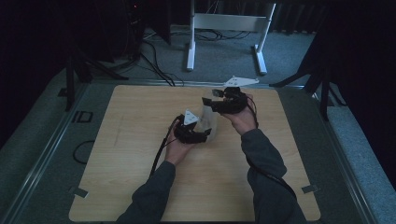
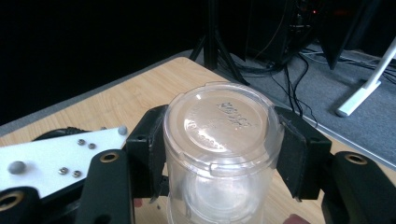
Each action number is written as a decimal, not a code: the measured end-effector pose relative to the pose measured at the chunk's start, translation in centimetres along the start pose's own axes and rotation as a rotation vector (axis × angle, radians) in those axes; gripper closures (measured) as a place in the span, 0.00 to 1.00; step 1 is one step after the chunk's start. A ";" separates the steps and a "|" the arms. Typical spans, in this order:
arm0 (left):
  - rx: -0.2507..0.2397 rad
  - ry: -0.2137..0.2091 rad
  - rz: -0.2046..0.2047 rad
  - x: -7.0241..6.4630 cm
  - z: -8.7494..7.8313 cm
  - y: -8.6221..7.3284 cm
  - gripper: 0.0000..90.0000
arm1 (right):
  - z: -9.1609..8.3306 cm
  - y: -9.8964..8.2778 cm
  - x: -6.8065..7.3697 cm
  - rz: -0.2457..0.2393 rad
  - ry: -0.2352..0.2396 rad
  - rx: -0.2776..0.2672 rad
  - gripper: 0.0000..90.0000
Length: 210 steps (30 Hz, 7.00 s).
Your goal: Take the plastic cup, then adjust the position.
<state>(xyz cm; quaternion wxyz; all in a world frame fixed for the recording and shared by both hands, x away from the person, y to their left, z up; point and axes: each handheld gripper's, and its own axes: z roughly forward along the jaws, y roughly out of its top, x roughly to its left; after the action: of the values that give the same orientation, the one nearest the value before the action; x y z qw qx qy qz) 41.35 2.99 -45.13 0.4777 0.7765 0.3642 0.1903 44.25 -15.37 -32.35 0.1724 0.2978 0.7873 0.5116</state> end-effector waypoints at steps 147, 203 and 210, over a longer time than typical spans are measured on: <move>-0.191 -0.203 0.097 -6.3 -3.7 0.6 0.18 | -7.1 -10.6 -1.0 0.391 0.167 -0.123 0.46; -0.233 -0.201 0.084 -7.2 -2.1 0.1 0.23 | -6.5 -11.4 -1.6 0.528 0.304 -0.182 0.47; -0.229 -0.202 0.077 -7.1 -2.1 0.0 0.23 | -6.4 -11.3 -1.6 0.530 0.314 -0.183 0.47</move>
<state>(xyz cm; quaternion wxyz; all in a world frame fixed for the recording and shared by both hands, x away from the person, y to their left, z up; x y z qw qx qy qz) 35.29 -1.10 -43.79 0.5896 0.7457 0.2602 0.1694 38.42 -24.28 -39.99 -0.0644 0.3931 0.6500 0.6472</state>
